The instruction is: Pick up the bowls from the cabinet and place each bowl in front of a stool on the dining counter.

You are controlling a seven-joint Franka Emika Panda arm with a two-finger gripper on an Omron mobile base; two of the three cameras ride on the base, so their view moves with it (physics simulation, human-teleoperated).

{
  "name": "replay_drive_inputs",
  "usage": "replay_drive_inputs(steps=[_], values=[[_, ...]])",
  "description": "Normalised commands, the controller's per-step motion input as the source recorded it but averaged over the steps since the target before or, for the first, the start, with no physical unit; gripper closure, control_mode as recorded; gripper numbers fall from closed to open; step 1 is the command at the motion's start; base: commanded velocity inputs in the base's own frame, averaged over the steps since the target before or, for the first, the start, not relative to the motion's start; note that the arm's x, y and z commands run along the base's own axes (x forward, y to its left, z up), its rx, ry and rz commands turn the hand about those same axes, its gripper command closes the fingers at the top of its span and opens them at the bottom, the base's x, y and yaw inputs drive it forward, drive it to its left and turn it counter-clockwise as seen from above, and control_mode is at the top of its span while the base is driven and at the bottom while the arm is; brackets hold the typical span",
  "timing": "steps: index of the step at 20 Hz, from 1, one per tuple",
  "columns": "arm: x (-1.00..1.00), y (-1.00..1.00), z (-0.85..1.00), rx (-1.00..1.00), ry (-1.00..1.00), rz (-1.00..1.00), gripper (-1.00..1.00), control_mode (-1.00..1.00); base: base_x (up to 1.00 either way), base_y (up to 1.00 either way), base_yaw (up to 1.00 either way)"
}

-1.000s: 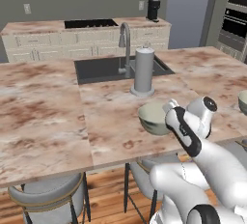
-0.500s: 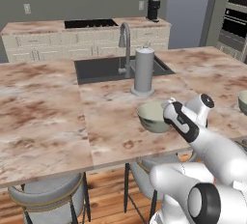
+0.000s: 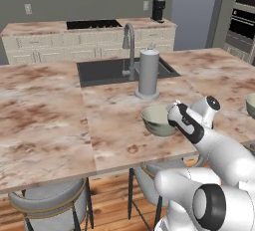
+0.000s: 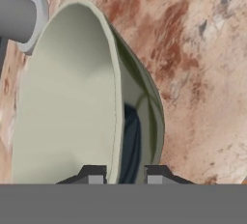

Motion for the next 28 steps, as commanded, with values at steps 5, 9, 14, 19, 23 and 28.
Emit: replay_drive_inputs(steps=[5, 9, 14, 19, 23, 28], values=[[0.0, 0.0, 0.0, 0.0, 0.0, 0.0, 1.0, -1.0, 0.0, 0.0, 0.0], [0.0, 0.0, 0.0, 0.0, 0.0, 0.0, -1.0, -1.0, 0.0, 0.0, 0.0], [0.0, 0.0, 0.0, 0.0, 0.0, 0.0, -1.0, -1.0, 0.0, 0.0, 0.0], [-0.02, 0.0, 0.4, 0.0, 0.0, 0.0, -1.0, -1.0, 0.0, 0.0, 0.0], [-0.07, 0.0, 1.0, -0.13, 0.0, 0.0, -1.0, -1.0, 0.0, 0.0, 0.0], [-0.45, 0.0, 0.98, -0.18, 0.02, 0.0, -1.0, -1.0, 0.0, 0.0, 0.0]])
